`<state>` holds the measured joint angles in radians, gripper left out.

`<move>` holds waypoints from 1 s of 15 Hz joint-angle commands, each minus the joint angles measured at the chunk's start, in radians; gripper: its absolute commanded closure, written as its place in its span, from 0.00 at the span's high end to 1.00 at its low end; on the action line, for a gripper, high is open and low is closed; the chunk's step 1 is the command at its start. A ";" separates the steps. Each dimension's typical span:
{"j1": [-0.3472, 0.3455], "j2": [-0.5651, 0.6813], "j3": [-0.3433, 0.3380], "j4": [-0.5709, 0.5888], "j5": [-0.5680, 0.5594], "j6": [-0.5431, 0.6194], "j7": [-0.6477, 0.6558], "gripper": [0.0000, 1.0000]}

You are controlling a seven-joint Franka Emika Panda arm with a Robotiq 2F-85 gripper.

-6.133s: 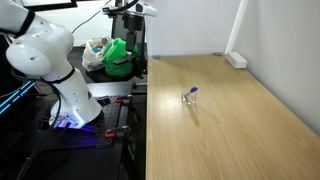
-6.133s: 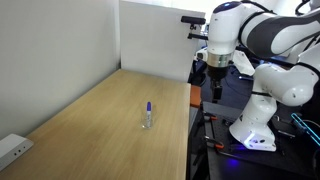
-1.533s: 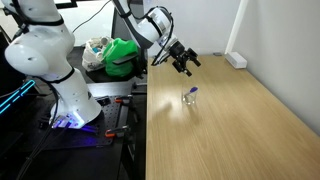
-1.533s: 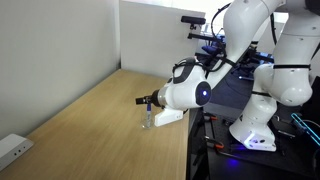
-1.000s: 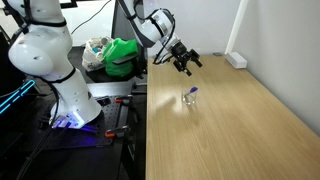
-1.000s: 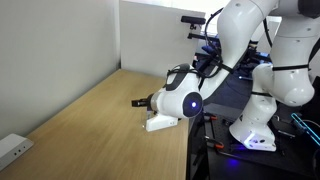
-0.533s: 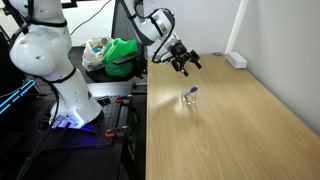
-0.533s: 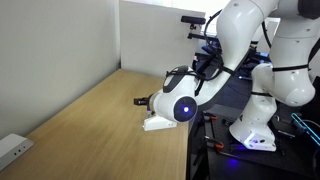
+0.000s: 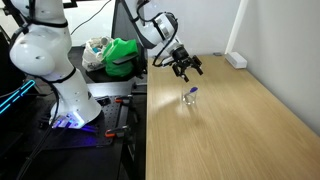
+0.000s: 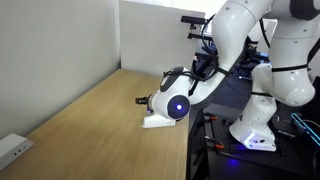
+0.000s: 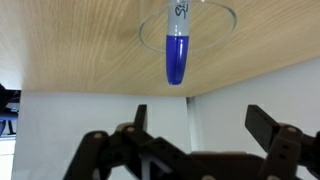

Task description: Remove the blue marker from the glass cup

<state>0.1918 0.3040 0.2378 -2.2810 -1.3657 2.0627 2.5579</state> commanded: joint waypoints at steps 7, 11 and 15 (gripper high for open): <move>-0.019 0.082 -0.043 0.071 0.021 0.081 -0.031 0.88; -0.022 0.113 -0.052 0.096 0.027 0.106 -0.036 0.72; -0.020 0.129 -0.058 0.111 0.041 0.098 -0.039 0.79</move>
<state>0.1761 0.4206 0.1877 -2.1946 -1.3532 2.1435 2.5526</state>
